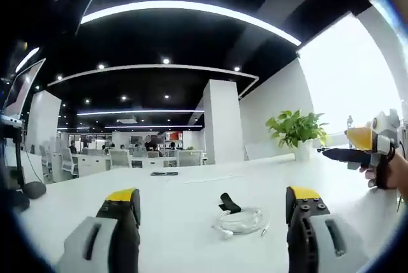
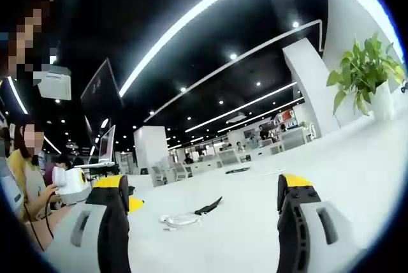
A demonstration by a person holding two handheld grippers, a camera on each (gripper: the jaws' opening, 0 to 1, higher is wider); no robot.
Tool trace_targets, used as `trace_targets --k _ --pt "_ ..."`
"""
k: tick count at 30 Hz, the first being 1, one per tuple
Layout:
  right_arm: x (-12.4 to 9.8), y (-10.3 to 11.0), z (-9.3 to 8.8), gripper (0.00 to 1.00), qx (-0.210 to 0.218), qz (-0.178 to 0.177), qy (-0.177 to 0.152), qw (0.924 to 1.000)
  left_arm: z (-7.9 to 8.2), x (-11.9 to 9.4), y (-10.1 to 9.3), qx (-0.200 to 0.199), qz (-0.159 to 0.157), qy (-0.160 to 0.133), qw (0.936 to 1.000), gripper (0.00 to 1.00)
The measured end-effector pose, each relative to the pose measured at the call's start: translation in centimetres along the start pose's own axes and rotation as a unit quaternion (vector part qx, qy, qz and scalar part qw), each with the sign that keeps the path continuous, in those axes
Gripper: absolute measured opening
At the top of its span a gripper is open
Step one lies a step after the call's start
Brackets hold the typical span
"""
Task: Peel open the Velcro strap on the desktop, arrange the wired earphones neatly onto it, and close the Velcro strap to secure them.
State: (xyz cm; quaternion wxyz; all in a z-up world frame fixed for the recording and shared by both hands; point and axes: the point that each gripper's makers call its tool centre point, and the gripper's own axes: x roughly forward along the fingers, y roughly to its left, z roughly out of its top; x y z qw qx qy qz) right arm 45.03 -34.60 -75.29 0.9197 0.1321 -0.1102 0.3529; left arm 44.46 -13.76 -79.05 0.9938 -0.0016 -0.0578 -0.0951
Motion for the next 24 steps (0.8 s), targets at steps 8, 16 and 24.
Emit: trace_targets --k 8,16,24 --pt "-0.1 0.1 -0.1 0.97 -0.027 -0.003 0.005 0.9996 0.9 0.0 -1.2 -0.068 -0.018 -0.019 0.9973 0.96" --pt "-0.1 0.4 -0.3 0.97 -0.058 -0.012 0.011 0.9982 0.7 0.1 -1.4 -0.056 -0.018 -0.015 0.9981 0.96" --pt "0.0 0.5 -0.5 0.97 -0.065 -0.010 0.016 0.9977 0.2 0.6 -1.9 -0.039 -0.024 -0.004 0.9989 0.96"
